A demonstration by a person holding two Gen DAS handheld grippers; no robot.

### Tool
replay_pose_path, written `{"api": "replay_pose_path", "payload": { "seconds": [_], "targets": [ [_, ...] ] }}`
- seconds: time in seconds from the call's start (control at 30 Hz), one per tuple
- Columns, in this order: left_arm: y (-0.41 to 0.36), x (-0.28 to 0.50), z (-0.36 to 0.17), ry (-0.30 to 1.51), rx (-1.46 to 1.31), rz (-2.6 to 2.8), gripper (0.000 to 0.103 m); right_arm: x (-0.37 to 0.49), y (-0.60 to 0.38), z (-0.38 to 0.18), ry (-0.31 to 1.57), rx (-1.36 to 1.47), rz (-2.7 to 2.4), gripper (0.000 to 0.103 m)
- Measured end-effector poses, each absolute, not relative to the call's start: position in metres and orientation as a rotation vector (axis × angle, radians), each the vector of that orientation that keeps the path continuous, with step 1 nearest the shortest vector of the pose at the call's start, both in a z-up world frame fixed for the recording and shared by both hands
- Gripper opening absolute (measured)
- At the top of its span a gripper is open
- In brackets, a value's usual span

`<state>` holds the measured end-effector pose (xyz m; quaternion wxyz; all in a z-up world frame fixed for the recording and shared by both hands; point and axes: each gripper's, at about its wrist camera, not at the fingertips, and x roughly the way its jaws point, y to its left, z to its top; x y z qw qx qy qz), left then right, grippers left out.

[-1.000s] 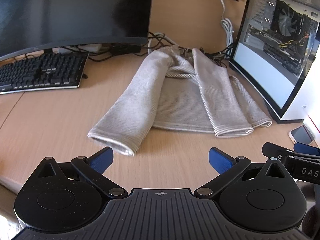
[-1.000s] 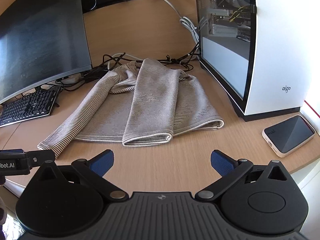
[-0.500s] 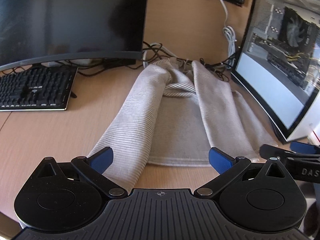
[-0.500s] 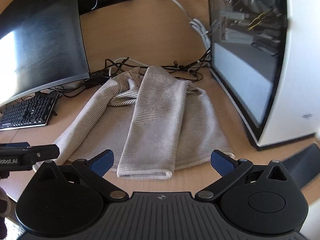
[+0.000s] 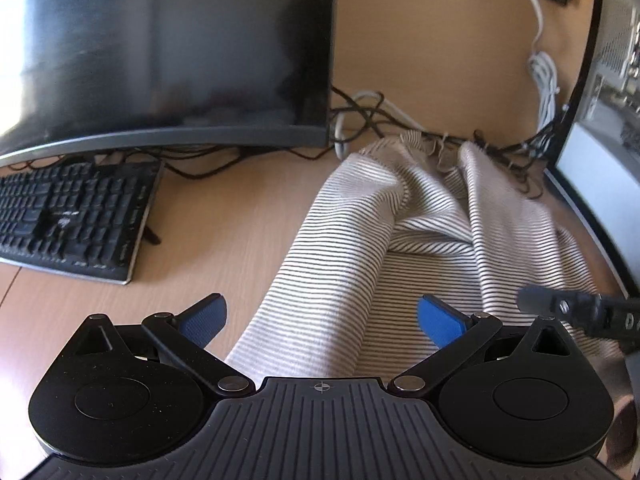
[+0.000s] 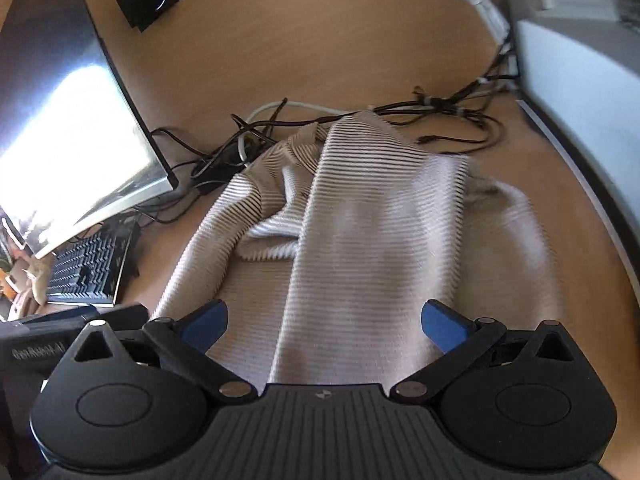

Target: Fold clothes

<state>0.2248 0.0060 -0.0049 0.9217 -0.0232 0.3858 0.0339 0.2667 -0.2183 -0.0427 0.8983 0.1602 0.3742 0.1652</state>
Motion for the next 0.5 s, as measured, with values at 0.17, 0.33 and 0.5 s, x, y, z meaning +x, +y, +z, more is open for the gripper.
{"api": "replay_pose_path", "payload": {
  "seconds": [0.17, 0.33, 0.5],
  "targets": [
    [0.001, 0.239, -0.017, 0.852, -0.007, 0.056, 0.103, 0.29, -0.212, -0.061, 0.774, 0.372, 0.386, 0.103],
    [0.005, 0.242, -0.028, 0.883, -0.004, 0.049, 0.103, 0.284, -0.214, -0.07, 0.702, 0.384, 0.413, 0.103],
    [0.01, 0.245, -0.041, 0.912, 0.002, 0.007, 0.103, 0.278, -0.232, -0.074, 0.694, 0.51, 0.465, 0.103]
  ]
}}
